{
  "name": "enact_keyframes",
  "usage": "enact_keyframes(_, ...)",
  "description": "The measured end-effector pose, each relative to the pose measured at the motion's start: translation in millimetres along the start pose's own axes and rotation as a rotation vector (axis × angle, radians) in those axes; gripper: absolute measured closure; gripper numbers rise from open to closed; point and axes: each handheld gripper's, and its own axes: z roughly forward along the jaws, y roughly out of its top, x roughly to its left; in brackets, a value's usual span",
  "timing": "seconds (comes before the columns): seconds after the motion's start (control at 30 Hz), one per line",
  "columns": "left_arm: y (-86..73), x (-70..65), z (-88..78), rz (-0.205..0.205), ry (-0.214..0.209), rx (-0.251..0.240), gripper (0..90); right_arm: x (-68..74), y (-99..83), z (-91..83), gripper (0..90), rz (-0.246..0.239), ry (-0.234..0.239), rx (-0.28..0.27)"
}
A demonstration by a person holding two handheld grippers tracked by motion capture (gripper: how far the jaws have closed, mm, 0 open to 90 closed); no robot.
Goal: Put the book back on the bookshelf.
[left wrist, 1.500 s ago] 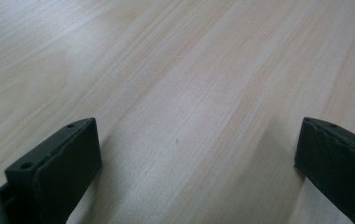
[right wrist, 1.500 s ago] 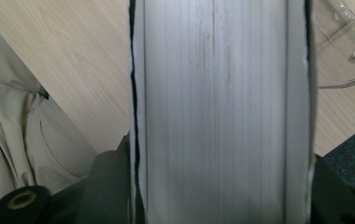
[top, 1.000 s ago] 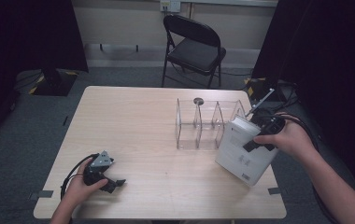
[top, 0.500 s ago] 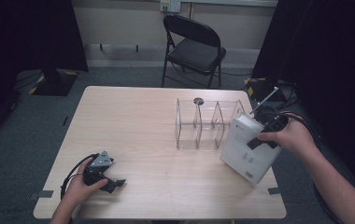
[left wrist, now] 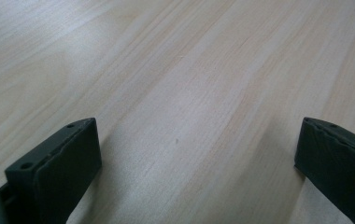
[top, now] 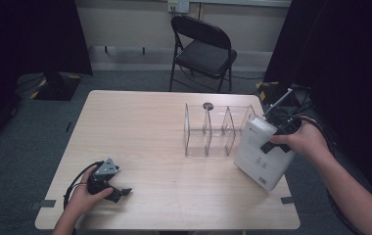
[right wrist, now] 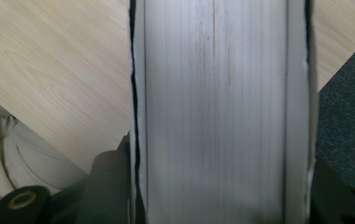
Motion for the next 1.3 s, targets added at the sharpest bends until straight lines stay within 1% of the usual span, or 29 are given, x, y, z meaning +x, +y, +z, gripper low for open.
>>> enact_keyframes(0.13, 0.0, 0.1, 0.0, 0.000, 0.000, 0.000, 0.0, -4.9, 1.6, 0.4, 52.5, 0.025, 0.004, -0.012)
enact_keyframes(0.27, 0.0, 0.1, 0.0, 0.000, 0.000, 0.000, 0.0, -9.8, 2.7, 0.9, 52.5, 0.038, 0.006, -0.021)
enact_keyframes(0.53, 0.1, 0.3, -0.3, 0.000, -0.003, 0.003, 0.0, -15.9, 6.4, 2.4, 52.5, 0.045, -0.001, -0.015)
enact_keyframes(0.67, 0.1, 0.3, -0.3, 0.000, -0.003, 0.003, 0.0, -17.2, 8.3, 1.9, 52.5, 0.059, -0.004, -0.016)
enact_keyframes(0.7, 0.2, 0.3, -0.3, 0.001, -0.003, 0.003, 0.0, -17.7, 8.6, 1.9, 52.5, 0.054, -0.005, -0.019)
enact_keyframes(0.83, 0.2, 0.3, -0.3, 0.001, -0.003, 0.003, 0.0, -18.8, 10.0, 1.3, 52.5, 0.060, -0.004, -0.024)
enact_keyframes(1.13, 0.2, 0.4, -0.3, 0.001, -0.004, 0.003, 0.0, -20.5, 15.2, 1.2, 52.5, 0.082, -0.005, -0.022)
enact_keyframes(1.17, 0.2, 0.4, -0.3, 0.001, -0.004, 0.003, 0.0, -21.1, 15.8, 1.5, 52.5, 0.077, -0.005, -0.025)
enact_keyframes(1.3, 0.1, 0.3, -0.3, 0.001, -0.004, 0.003, 0.0, -21.4, 17.8, 2.1, 52.5, 0.094, -0.010, -0.030)
